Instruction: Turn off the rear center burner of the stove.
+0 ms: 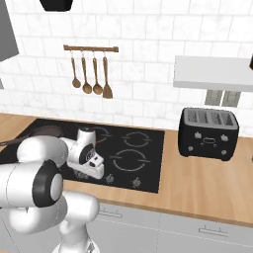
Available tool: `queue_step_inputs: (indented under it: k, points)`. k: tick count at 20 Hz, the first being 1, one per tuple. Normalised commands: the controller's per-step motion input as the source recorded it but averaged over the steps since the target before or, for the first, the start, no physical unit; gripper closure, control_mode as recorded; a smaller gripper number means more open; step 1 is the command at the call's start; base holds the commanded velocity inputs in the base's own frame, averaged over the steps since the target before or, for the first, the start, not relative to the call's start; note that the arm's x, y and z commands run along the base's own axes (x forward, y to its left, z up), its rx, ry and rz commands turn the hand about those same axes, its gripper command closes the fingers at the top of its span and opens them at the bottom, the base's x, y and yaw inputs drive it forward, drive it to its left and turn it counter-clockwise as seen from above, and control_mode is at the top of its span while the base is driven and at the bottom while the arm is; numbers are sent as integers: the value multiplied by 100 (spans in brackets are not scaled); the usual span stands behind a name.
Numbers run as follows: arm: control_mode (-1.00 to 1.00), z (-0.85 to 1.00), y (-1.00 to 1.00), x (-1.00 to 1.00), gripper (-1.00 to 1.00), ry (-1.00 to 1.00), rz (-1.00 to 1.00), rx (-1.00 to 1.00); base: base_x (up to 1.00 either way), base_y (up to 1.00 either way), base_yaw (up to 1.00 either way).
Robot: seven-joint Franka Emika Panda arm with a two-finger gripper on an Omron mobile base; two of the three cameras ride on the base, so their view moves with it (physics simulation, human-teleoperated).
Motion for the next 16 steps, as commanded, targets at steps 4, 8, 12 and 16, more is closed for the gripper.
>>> queue_step_inputs:
  k: [4, 8, 12, 16]
  points:
    - [-100, -4, -40, 4, 100, 0, -78, 4, 0, 0, 0]
    - [-100, -6, -47, 3, 100, 4, -78, 6, 0, 0, 0]
    - [-100, -1, -10, -7, 100, 4, -8, 1, 0, 0, 0]
    - [-100, 0, 0, 0, 100, 0, 0, 0, 0, 0, 0]
